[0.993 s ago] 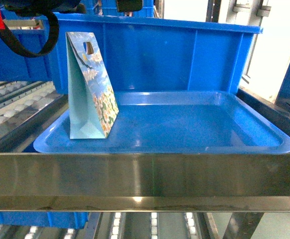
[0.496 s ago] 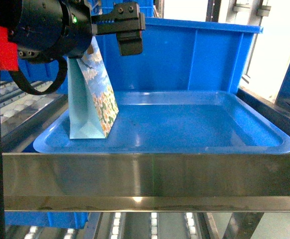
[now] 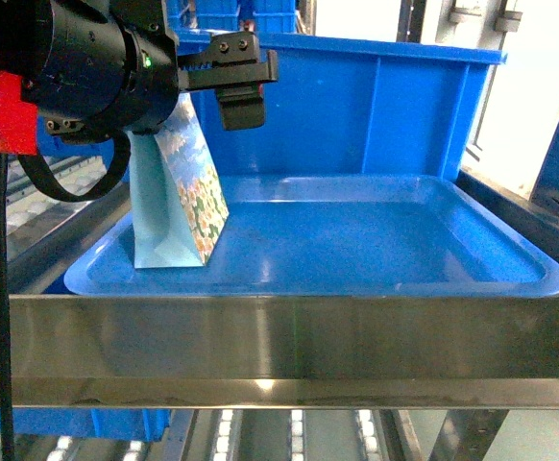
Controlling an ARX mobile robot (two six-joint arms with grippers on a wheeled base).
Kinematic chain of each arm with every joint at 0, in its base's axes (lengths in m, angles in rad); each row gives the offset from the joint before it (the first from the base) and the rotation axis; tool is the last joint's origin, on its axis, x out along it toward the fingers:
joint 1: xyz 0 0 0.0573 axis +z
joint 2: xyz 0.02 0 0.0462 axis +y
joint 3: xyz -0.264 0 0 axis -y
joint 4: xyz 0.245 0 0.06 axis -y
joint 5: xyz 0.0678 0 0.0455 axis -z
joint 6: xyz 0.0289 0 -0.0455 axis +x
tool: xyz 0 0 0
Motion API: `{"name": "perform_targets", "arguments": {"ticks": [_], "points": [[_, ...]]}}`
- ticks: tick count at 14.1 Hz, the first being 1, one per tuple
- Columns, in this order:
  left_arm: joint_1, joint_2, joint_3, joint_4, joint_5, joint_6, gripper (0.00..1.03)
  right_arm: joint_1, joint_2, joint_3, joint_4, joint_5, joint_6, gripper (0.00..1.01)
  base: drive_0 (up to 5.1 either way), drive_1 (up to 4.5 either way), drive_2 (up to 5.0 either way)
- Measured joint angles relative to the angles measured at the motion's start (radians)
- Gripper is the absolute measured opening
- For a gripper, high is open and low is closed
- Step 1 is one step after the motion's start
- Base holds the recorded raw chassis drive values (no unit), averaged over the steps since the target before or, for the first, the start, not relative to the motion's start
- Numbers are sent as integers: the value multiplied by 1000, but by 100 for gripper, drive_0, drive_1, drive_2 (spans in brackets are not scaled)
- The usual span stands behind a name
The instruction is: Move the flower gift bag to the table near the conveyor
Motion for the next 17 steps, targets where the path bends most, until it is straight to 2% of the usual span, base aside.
{"name": "perform_targets", "arguments": {"ticks": [3, 4, 5, 7, 11, 12, 14, 17], "points": [[-2, 0, 0, 1, -11, 0, 60, 0, 0, 0, 0, 0, 0, 2, 0, 0, 0], [-2, 0, -1, 2, -18, -2, 39, 0, 0, 0, 0, 0, 0, 2, 0, 0, 0], [-2, 0, -10, 8, -37, -2, 5, 0, 0, 0, 0, 0, 0, 2, 0, 0, 0], [0, -19, -35, 49, -42, 14, 3, 0, 0, 0, 0, 0, 0, 2, 0, 0, 0], [33, -175, -84, 168, -15, 90, 3, 0, 0, 0, 0, 0, 0, 2, 0, 0, 0], [59, -241, -112, 207, -11, 110, 3, 0, 0, 0, 0, 0, 0, 2, 0, 0, 0], [159, -432, -285, 266, -17, 159, 3, 0, 0, 0, 0, 0, 0, 2, 0, 0, 0], [235, -604, -424, 237, -18, 185, 3, 0, 0, 0, 0, 0, 0, 2, 0, 0, 0]]}}
